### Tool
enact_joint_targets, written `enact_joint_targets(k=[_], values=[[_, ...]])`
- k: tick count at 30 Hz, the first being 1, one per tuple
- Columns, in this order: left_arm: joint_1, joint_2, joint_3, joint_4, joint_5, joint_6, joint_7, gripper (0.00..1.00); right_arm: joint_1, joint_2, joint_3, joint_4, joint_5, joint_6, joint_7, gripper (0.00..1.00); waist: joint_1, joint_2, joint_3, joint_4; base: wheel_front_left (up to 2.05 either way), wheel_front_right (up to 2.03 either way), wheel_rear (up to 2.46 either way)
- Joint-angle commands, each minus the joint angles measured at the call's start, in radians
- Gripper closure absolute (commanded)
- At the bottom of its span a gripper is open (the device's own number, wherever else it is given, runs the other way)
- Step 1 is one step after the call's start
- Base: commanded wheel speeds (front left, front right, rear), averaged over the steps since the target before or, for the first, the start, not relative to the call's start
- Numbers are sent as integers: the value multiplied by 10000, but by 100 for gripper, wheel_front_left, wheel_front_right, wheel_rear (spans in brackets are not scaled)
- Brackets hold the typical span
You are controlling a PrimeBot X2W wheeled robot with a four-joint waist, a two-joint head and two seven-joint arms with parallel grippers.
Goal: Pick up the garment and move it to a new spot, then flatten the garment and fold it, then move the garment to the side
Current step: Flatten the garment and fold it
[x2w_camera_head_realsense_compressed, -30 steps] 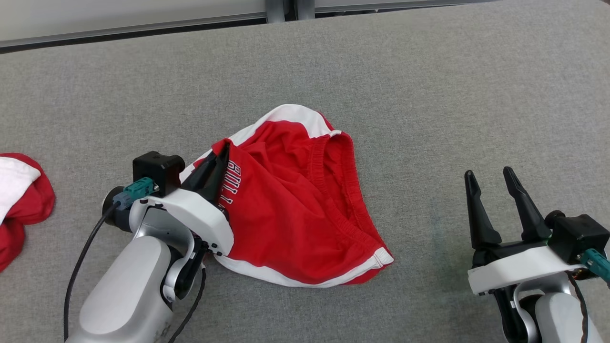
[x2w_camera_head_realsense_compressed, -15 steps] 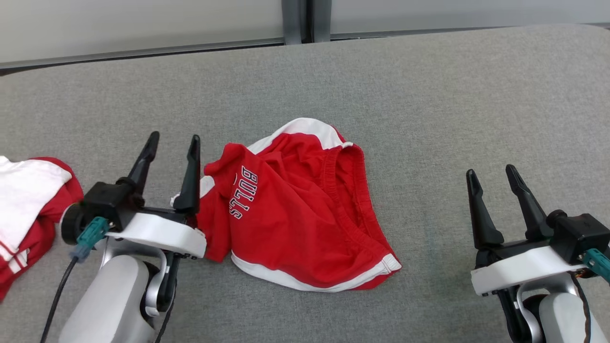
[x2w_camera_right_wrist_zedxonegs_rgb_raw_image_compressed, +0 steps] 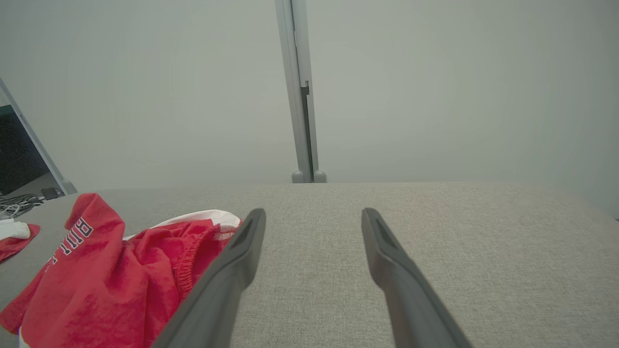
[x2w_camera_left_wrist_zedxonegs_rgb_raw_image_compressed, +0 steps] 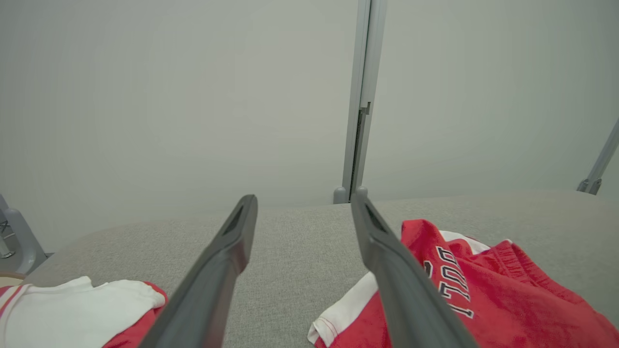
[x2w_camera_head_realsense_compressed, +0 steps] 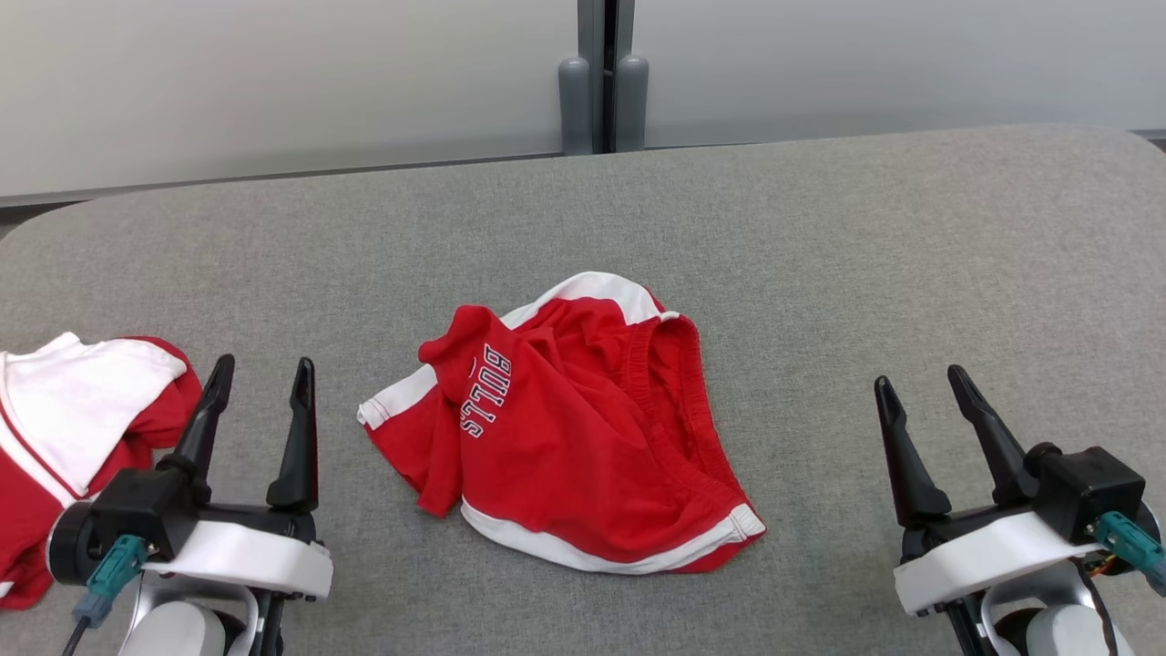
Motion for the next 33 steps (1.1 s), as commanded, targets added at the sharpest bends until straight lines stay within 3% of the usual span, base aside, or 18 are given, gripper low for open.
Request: enact_joint_targets(k=[1, 20, 33], values=[[230, 7, 61, 55, 102, -94, -1, 0, 182, -32, 47, -63, -55, 0, 82, 0, 0, 0, -183, -25, 0, 0, 0], [536, -281, 115, 159, 413, -360, -2, 0, 476, -14, 161, -249, 14, 0, 345, 0, 0, 0, -283, 118, 0, 0, 0], [188, -576, -160, 169, 565, -431, -3, 0, 694, -81, 2400, 1378, 940, 0, 773, 0, 0, 0, 7, 508, 0, 0, 0]])
